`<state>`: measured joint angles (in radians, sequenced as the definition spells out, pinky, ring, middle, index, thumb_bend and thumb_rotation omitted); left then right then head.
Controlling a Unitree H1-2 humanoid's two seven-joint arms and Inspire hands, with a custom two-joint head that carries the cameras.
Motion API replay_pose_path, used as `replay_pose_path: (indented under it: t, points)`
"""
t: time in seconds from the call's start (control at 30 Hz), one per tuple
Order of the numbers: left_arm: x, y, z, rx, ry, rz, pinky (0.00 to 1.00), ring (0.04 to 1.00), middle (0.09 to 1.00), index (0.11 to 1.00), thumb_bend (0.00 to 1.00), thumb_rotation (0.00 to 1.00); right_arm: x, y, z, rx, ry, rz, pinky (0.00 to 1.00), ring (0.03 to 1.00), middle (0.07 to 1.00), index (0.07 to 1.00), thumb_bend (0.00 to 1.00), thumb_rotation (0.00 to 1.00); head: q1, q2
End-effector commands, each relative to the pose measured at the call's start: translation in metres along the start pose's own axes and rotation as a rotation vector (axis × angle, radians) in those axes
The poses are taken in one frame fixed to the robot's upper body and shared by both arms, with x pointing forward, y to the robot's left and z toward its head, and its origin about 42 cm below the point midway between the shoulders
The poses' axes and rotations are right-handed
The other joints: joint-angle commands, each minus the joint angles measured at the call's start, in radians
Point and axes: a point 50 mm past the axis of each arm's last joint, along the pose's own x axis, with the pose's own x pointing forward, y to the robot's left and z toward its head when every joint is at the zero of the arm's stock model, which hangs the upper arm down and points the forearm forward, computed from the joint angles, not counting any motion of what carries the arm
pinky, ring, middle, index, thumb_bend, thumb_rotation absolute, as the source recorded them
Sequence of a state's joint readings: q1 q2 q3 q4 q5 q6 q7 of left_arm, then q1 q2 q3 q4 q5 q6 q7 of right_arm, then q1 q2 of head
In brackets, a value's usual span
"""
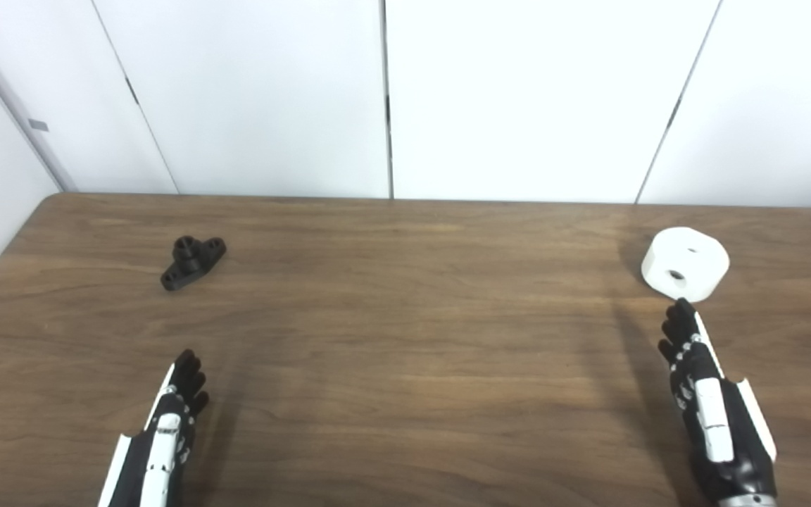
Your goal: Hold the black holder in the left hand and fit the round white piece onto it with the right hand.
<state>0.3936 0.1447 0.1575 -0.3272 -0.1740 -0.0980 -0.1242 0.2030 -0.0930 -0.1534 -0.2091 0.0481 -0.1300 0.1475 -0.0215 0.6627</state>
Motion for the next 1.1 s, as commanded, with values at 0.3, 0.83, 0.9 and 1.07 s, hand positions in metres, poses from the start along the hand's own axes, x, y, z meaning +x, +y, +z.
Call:
replay_pose_path:
  t: [0.3, 0.83, 0.9, 1.07]
  points:
    - [0.0, 0.001, 0.01, 0.004, -0.043, -0.005, 1.0, 1.0, 1.0, 1.0, 0.25, 1.0, -0.035, -0.01, -0.006, -0.014, 0.05, -0.003, 1.0, 1.0, 1.0, 1.0, 0.5, 1.0, 0.015, 0.003]
    - [-0.006, -0.013, 0.0, 0.012, -0.043, -0.002, 1.0, 1.0, 1.0, 0.998, 0.27, 0.95, -0.04, -0.024, -0.016, -0.039, 0.051, 0.016, 1.0, 1.0, 1.0, 1.0, 0.52, 1.0, 0.16, -0.078]
    - [-0.007, -0.015, -0.003, 0.009, -0.046, -0.002, 1.0, 1.0, 1.0, 0.991, 0.27, 0.91, -0.04, -0.026, -0.018, -0.042, 0.048, 0.02, 1.0, 1.0, 1.0, 1.0, 0.5, 1.0, 0.181, -0.09]
    - [-0.009, -0.022, -0.012, 0.026, -0.037, 0.004, 1.0, 1.0, 1.0, 0.978, 0.29, 0.87, -0.04, -0.031, -0.024, -0.048, 0.072, 0.026, 1.0, 1.0, 1.0, 1.0, 0.51, 1.0, 0.25, -0.139]
